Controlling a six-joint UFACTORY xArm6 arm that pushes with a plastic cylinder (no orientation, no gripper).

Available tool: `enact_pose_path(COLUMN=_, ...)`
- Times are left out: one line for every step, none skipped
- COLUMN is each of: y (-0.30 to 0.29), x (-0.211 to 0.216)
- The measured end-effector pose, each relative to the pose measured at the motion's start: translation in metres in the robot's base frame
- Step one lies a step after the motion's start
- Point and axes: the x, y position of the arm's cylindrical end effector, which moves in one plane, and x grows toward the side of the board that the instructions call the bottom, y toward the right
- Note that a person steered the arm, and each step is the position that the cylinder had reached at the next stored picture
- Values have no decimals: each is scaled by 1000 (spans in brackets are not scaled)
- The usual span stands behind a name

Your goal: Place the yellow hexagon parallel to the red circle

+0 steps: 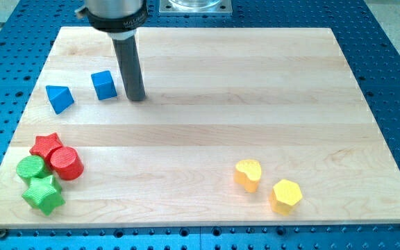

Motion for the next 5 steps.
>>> enact_pose_path(y=-59, x=-4)
enact_pose_path(y=-71, x=-5)
enact_pose_path(y=6, x=14)
enact_pose_path(y=146, x=49)
enact_pose_path(y=280, x=84)
